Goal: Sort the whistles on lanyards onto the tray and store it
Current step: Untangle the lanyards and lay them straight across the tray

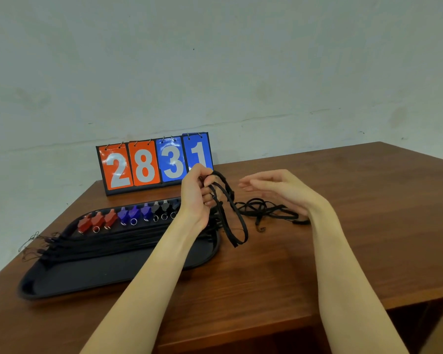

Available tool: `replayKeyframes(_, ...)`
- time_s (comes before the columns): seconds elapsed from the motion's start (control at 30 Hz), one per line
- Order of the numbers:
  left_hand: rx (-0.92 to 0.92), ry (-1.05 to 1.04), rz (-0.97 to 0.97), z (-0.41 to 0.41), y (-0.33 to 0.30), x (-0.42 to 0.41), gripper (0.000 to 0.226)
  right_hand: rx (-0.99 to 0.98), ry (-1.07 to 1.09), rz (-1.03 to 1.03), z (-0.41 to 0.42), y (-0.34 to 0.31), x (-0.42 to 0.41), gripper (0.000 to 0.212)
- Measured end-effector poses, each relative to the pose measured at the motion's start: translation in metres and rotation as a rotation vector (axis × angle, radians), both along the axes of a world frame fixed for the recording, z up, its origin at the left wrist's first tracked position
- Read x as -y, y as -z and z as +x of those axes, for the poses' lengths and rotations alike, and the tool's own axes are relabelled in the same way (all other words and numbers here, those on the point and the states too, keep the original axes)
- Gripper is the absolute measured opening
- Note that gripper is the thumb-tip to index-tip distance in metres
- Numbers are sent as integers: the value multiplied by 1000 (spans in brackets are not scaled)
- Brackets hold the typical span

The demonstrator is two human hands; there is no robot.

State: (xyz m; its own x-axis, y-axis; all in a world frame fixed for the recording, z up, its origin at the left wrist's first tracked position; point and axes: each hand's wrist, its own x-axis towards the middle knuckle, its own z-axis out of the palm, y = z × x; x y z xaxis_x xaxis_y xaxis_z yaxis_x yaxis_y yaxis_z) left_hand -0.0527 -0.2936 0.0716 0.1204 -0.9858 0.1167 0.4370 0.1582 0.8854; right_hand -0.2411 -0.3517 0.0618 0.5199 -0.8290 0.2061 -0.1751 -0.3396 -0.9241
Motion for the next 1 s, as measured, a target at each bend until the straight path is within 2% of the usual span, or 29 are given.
replayKeyframes(0.1, -8, 3, 1, 0, 0, 0, 41, -115, -90, -40, 6, 2, -2, 36)
replayKeyframes(0.23, 5, -19, 8, -1, -1, -1, 44, -138, -134, -27, 16, 6, -1, 41)
replayKeyframes(0.4, 7, -42, 11, -1, -2, -1, 44, -202, -56, -55, 20, 7, -1, 20)
replayKeyframes(0.47, 3, -45, 11, -1, -2, 0, 43, -221, 80, -70, 16, 10, 5, 14)
replayKeyframes(0.63, -2, -26, 12, 0, 0, 2, 42, -477, 686, -82, 1, 26, 31, 16)
replayKeyframes(0.73, 9, -6, -4, -1, 1, 3, 42, -552, 819, -130, 1, 23, 30, 28)
replayKeyframes(0.8, 22, -2, -8, 0, 3, 4, 42, -324, 723, -186, 4, 14, 24, 28)
replayKeyframes(0.87, 29, 0, -6, 0, 3, 4, 42, -26, 429, -80, 10, 3, 9, 27)
replayKeyframes(0.93, 35, -8, 1, 0, 3, 4, 42, 42, 143, 19, 16, -4, -4, 33)
replayKeyframes(1.0, 55, -32, 11, -1, 3, 4, 43, 46, -28, 70, 18, -7, -11, 34)
